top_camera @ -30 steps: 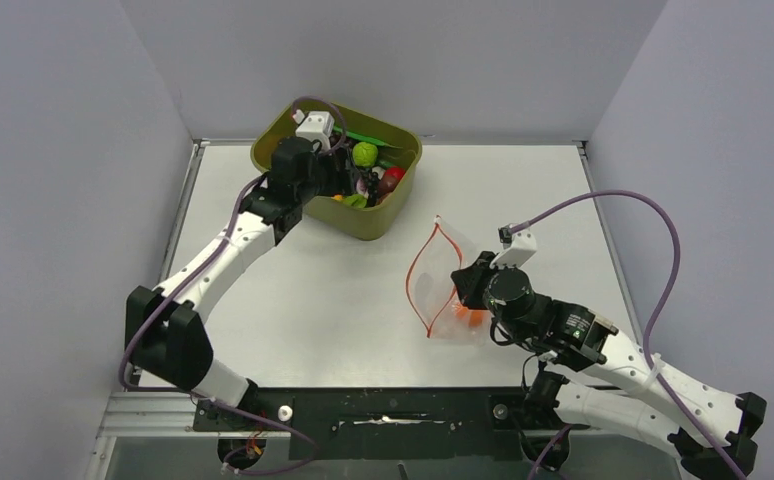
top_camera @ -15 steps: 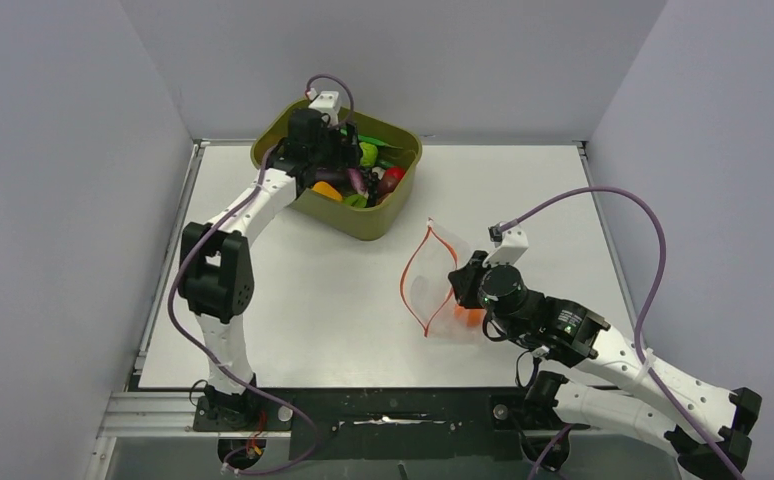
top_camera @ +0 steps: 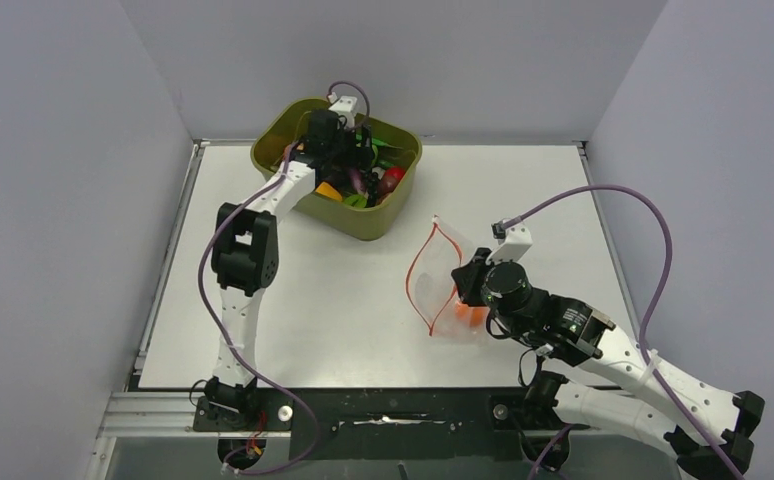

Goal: Place the food in the zip-top bag and seal the zipper
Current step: Pick up the fake fruit from the bin.

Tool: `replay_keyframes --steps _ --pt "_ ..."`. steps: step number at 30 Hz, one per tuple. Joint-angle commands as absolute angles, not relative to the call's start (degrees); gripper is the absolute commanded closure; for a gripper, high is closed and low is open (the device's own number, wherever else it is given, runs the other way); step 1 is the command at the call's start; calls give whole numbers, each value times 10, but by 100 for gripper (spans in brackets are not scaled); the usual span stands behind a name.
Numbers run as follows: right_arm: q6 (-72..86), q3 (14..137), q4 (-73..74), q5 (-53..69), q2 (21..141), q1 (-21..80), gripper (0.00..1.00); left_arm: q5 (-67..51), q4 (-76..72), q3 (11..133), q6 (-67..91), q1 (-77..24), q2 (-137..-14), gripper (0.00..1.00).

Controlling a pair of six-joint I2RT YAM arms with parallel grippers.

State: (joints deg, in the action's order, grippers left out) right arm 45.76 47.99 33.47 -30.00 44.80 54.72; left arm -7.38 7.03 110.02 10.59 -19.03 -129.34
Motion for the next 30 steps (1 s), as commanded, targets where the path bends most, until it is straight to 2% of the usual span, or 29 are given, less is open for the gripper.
replay_keyframes --steps 1,10,17,22,30 --pt "436 524 327 -313 458 541 100 -82 38 1157 75 -189 -1325 25" --pt "436 536 321 -304 482 534 100 -72 22 1190 52 -188 -1377 24" --pt "441 546 329 -305 490 533 100 -81 -6 1200 46 -189 -1397 28" --pt "447 550 335 -308 498 532 100 -102 -25 1185 57 -189 -1396 42" --pt "457 539 324 -295 496 533 100 -121 -44 1114 59 -189 -1336 56"
